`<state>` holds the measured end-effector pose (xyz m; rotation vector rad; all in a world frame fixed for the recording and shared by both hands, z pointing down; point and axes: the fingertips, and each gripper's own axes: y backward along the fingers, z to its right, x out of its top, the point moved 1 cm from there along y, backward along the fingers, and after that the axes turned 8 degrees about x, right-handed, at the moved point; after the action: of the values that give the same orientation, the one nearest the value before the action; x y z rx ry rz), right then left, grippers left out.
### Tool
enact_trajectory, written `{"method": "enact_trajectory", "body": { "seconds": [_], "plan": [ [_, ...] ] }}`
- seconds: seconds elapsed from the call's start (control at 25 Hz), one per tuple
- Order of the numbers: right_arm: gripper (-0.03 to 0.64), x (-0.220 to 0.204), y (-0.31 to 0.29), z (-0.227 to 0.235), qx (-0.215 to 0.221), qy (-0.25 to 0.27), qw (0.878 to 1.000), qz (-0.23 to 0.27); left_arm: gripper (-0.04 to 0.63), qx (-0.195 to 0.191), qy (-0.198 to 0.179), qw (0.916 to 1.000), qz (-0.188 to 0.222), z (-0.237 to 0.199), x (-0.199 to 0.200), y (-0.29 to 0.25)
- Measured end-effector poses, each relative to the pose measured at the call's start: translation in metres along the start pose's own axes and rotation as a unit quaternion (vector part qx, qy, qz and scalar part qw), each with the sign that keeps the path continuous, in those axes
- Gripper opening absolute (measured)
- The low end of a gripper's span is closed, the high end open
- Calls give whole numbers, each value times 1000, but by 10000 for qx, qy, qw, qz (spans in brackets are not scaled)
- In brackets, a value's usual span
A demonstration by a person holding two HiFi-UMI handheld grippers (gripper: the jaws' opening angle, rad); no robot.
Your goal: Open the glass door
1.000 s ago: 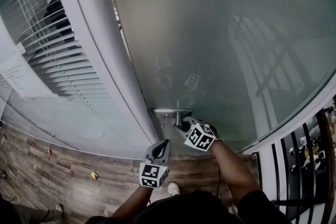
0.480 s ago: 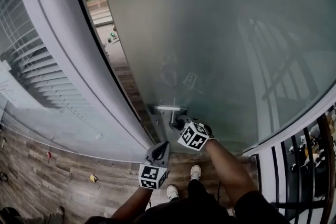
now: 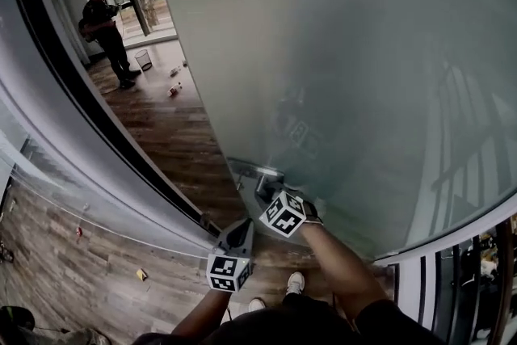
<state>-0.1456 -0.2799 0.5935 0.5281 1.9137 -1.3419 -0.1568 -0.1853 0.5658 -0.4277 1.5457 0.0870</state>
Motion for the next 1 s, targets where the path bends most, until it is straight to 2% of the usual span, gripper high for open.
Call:
{"method": "enact_trajectory", "body": {
  "seconds": [0.12, 0.28, 0.48, 0.76, 1.0],
  "plan": [
    [14, -3, -2, 29, 82, -146, 9999, -17, 2, 200, -10, 9998, -7, 1, 9, -24],
    [14, -7, -4, 69, 26, -330, 9994, -21, 2, 284, 56, 9995, -137, 8, 29, -51],
    [14, -12, -3, 112, -50, -523, 9986, -30, 2, 561, 117, 9983, 116, 6, 46, -79],
    [14, -25, -13, 185, -329, -805, 9962, -89, 2, 571, 230, 9981, 10, 6, 43, -126],
    [14, -48, -22, 266, -573, -1043, 9928, -93, 2, 496, 258, 9984, -58, 0, 42, -203]
  ]
}}
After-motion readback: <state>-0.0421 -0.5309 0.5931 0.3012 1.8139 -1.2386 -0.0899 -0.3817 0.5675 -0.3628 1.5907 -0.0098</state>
